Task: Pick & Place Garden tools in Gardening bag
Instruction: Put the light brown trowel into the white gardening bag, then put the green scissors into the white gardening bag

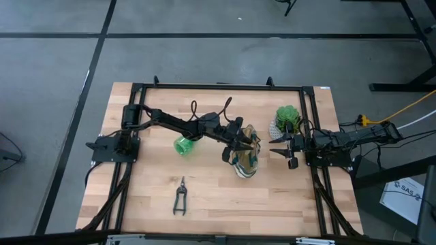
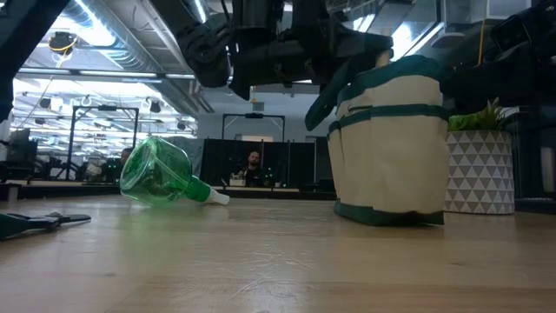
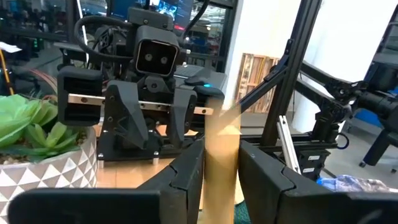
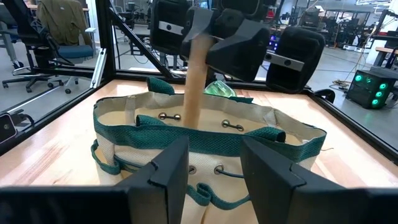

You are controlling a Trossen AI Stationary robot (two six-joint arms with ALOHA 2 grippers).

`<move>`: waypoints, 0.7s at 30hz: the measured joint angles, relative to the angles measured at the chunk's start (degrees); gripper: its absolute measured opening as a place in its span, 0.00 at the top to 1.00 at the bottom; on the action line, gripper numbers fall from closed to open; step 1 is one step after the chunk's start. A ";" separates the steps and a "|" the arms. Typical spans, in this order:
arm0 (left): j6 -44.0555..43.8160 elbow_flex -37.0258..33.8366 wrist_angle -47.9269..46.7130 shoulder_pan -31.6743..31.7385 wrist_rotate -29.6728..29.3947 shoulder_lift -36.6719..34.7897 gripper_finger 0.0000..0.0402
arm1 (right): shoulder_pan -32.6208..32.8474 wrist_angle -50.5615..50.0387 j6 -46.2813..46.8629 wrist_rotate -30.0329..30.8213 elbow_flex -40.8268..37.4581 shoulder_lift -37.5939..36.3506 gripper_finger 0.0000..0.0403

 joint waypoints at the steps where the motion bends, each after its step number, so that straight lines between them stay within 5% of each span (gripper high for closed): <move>1: -0.06 0.00 0.01 0.00 -0.01 0.00 0.77 | 0.00 0.00 0.00 0.00 -0.02 -0.02 0.64; 9: -2.36 0.00 0.51 0.06 -0.01 -0.02 0.75 | 0.00 0.00 0.02 0.00 0.00 -0.01 0.64; 21: -4.34 -0.02 -1.00 2.75 18.25 -6.33 0.76 | 0.00 0.00 0.02 0.00 0.00 -0.01 0.64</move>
